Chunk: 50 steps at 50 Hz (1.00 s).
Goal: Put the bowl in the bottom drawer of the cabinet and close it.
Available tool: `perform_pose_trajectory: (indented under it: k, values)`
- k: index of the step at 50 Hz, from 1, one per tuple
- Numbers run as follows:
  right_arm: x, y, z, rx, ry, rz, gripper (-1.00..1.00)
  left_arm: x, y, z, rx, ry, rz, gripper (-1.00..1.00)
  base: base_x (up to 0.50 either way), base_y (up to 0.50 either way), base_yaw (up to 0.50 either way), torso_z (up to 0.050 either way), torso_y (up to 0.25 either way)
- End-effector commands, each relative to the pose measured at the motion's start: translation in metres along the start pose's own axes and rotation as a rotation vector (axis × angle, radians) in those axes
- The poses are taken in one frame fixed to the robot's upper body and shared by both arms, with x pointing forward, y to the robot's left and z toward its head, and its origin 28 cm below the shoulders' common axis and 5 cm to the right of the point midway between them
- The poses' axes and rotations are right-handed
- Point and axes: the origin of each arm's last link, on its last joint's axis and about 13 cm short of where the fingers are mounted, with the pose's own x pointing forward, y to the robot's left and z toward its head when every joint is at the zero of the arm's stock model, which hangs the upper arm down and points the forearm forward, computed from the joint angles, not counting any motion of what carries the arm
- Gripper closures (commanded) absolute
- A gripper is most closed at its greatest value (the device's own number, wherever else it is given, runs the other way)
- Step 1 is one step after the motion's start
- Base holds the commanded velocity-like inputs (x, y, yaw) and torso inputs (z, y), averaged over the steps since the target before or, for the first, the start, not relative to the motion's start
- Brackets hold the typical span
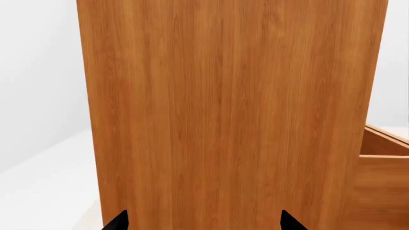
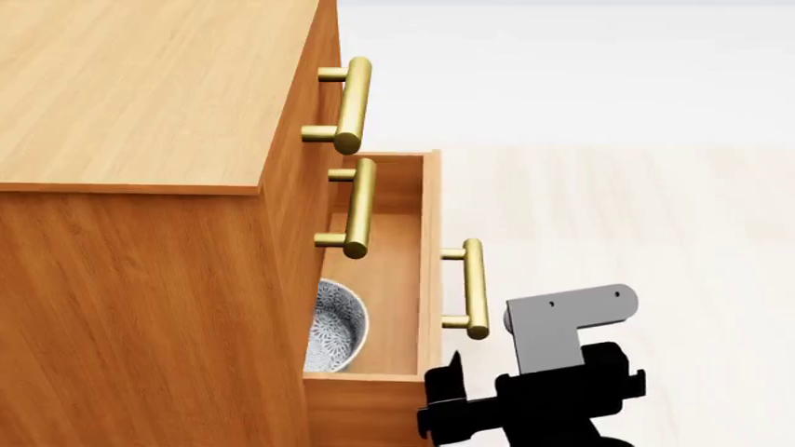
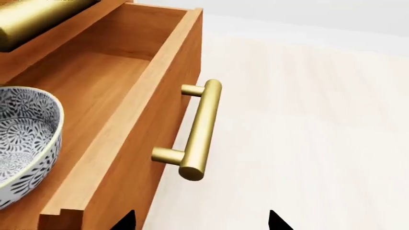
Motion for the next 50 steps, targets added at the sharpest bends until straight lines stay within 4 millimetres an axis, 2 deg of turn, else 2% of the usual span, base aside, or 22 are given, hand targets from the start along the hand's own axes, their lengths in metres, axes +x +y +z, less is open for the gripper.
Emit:
perform_pose_trajectory:
  k: [1, 50]
  values:
    - [0.005, 0.011, -0.001, 0.005, 0.012, 0.048, -1.0, 0.001, 0.0, 0.003, -0.004, 0.001, -0.002, -1.0, 0.0, 0.0, 0.0, 0.0, 0.0]
    - [0.027, 0.043, -0.012, -0.032, 0.027, 0.151, -1.0, 0.002, 0.001, 0.001, -0.014, -0.001, 0.011, -1.0, 0.0, 0.0, 0.0, 0.0, 0.0]
